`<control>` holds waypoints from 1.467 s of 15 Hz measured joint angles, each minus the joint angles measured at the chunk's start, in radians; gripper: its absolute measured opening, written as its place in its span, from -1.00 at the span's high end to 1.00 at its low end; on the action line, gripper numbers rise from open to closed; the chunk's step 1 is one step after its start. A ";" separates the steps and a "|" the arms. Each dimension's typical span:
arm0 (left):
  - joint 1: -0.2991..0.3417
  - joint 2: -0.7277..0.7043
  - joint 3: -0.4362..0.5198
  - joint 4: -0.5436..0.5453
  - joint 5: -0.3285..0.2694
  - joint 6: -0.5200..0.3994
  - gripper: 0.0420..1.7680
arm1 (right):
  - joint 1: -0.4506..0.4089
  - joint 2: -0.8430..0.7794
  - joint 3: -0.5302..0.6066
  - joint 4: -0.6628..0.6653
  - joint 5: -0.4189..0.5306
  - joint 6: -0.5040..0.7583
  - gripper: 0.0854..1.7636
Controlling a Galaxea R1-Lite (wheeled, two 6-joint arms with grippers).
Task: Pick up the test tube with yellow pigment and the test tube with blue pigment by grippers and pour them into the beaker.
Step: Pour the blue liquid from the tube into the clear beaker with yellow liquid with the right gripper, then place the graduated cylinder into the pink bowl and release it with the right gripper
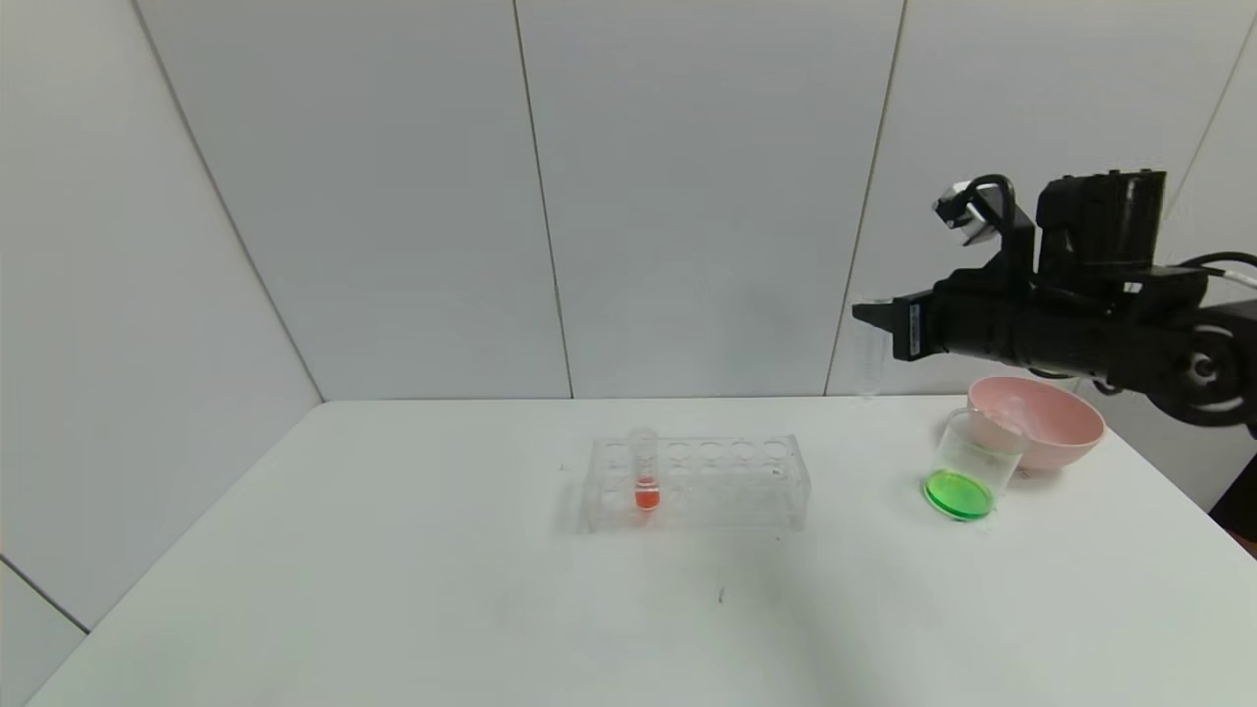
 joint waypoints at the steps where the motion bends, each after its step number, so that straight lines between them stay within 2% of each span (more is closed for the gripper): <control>1: 0.000 0.000 0.000 0.000 0.000 0.000 -1.00 | -0.014 -0.039 0.099 -0.089 0.015 0.019 0.50; 3: 0.000 0.000 0.000 0.000 0.000 0.000 -1.00 | -0.055 -0.110 0.271 -0.265 0.063 0.062 0.50; 5: 0.000 0.000 0.000 0.000 0.000 0.000 -1.00 | -0.120 -0.174 0.407 -0.378 0.112 0.087 0.50; 7: 0.000 0.000 0.000 0.000 0.000 0.000 -1.00 | -0.203 -0.221 0.474 -0.398 0.153 0.096 0.50; 9: 0.000 0.000 0.000 0.000 0.000 0.000 -1.00 | -0.291 -0.241 0.492 -0.407 0.216 0.098 0.50; 12: 0.000 0.000 0.000 0.000 0.000 0.000 -1.00 | -0.384 -0.220 0.448 -0.411 0.267 0.099 0.50; 22: 0.000 0.000 0.000 0.000 0.000 0.000 -1.00 | -0.569 0.111 0.169 -0.412 0.259 0.094 0.50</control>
